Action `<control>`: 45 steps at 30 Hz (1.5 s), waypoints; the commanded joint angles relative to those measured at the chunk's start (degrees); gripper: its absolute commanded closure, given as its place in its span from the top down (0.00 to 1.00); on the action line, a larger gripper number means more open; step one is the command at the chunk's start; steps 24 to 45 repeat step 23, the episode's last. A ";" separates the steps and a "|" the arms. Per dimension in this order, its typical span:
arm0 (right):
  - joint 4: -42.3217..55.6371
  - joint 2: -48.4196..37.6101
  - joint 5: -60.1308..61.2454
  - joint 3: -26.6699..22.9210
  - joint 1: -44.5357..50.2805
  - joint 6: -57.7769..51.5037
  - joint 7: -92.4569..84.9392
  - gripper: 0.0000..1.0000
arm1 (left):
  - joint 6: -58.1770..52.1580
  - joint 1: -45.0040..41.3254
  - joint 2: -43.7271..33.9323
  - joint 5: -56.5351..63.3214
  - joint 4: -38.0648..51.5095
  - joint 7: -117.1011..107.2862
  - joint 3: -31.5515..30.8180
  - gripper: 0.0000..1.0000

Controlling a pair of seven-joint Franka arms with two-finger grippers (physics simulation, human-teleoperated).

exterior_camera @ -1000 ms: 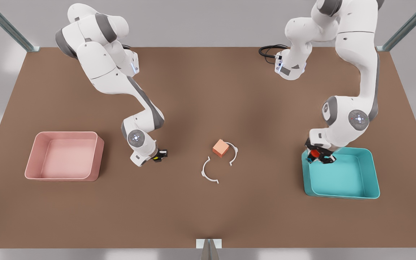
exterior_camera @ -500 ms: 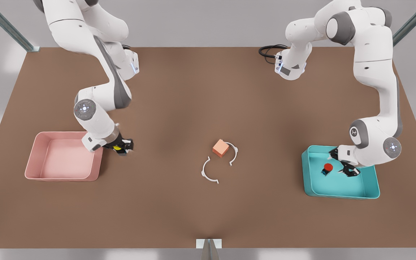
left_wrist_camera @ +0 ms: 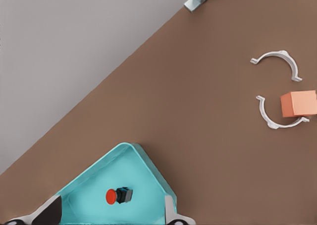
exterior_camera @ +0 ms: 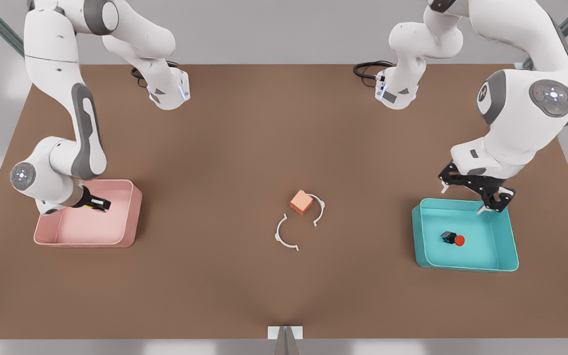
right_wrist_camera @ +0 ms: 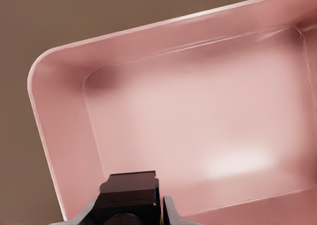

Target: Place the red button in the blue storage box with the left arm, and place the yellow button in the pink storage box with the right arm

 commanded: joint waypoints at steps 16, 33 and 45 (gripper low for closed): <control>31.59 -5.27 -7.93 11.75 2.45 -33.44 2.70 1.00 | -7.20 0.34 -0.43 -1.80 0.47 -51.12 -0.05 1.00; 31.69 -4.66 -11.80 14.74 2.10 -34.06 8.78 1.00 | -7.55 0.34 -0.43 -1.80 0.47 -51.03 -0.05 1.00; 31.69 -4.66 -11.80 14.74 2.10 -34.06 8.78 1.00 | -7.55 0.34 -0.43 -1.80 0.47 -51.03 -0.05 1.00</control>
